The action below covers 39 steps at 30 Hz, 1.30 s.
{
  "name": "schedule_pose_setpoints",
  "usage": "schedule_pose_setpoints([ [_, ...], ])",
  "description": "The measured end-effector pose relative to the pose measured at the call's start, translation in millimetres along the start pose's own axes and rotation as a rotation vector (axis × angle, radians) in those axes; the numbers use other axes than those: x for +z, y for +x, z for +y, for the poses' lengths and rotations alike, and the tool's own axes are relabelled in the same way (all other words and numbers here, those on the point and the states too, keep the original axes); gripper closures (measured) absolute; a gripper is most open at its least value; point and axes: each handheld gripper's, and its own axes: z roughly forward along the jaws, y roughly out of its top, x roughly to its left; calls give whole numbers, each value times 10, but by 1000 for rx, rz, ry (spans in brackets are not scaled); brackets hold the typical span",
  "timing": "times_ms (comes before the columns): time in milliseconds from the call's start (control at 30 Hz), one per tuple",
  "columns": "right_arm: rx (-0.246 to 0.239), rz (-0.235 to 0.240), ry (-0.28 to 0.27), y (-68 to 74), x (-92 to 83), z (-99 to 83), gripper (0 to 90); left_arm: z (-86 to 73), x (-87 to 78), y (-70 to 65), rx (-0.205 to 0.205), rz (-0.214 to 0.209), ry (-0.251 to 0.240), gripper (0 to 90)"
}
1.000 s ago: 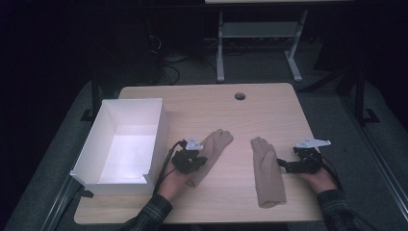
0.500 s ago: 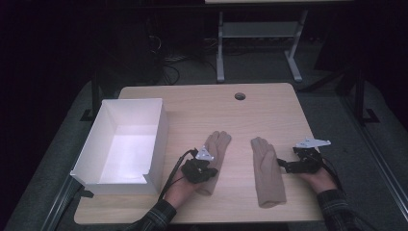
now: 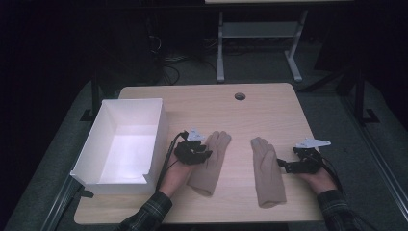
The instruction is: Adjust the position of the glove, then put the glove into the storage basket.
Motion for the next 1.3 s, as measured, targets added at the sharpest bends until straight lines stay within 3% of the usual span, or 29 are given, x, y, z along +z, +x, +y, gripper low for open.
schedule_pose_setpoints([
  [233, -1, 4, 2, 3, -4, -3, 146, -58, 79, 183, -51, 59, 19, 606],
  [333, -2, 6, 2, 4, -5, -3, 146, -79, 113, 218, -74, 43, 23, 600],
  [533, -2, 6, 2, 5, -5, -3, 146, -132, 222, 200, -64, 30, 65, 594],
  [600, -11, 9, 0, 4, -9, -5, 164, -150, 226, 205, -73, 19, 57, 619],
  [800, -12, 64, -39, 38, -197, 32, 511, -161, 224, 175, -60, -16, 54, 810],
  [933, -27, 131, -14, 57, -308, 8, 868, -153, 209, 177, -78, -34, 62, 848],
  [1033, -21, 189, 11, 70, -324, -6, 900, -153, 190, 186, -120, -80, 46, 853],
  [1300, -66, 244, 85, 195, -169, 8, 900, -120, 135, 133, -137, -137, 1, 855],
])
